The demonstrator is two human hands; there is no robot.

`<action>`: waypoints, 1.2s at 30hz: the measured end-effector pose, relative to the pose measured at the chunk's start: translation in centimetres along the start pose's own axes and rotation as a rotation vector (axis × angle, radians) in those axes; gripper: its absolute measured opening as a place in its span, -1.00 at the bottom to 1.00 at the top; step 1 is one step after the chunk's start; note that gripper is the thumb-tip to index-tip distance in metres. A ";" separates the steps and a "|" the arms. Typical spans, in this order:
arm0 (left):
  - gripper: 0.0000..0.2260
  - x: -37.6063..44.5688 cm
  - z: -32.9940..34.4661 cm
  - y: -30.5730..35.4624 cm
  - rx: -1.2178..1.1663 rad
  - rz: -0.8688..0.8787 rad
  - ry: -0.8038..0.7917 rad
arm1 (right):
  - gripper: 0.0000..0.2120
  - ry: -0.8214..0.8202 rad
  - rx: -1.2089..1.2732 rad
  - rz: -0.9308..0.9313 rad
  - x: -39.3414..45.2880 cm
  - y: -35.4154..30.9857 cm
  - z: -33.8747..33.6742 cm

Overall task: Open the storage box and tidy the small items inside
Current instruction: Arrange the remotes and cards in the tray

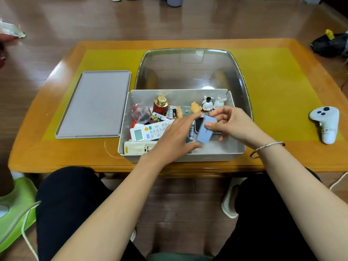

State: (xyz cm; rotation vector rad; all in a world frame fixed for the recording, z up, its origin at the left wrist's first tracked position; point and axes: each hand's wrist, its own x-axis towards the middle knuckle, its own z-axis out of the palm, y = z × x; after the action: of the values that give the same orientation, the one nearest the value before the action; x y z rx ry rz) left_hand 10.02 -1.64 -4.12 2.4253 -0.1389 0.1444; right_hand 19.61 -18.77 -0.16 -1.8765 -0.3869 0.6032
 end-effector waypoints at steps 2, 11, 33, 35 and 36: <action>-0.24 0.7 0.1 0.3 0.018 0.063 -0.039 | -0.66 -0.012 -0.059 0.006 0.1 -0.1 -0.5; -0.51 3.3 0.6 1.8 0.144 0.119 -0.061 | -0.60 0.120 -0.373 -0.055 0.1 0.5 -1.5; -0.46 5.8 3.3 3.1 0.212 -0.173 -0.542 | -0.82 0.356 -0.539 0.020 -0.1 6.1 -1.8; -0.50 5.0 3.4 3.4 0.170 -0.211 -0.507 | -0.82 0.369 -0.534 0.005 -0.1 6.2 -1.7; -0.48 4.4 3.5 3.6 0.147 -0.222 -0.494 | -0.83 0.374 -0.535 -0.001 -0.1 6.3 -1.7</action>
State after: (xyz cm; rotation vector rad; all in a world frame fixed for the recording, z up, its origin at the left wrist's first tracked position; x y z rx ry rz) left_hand 14.13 -6.93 -3.82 2.5558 -0.0803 -0.5644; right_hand 20.36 -22.44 -5.48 -2.4422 -0.3197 0.1372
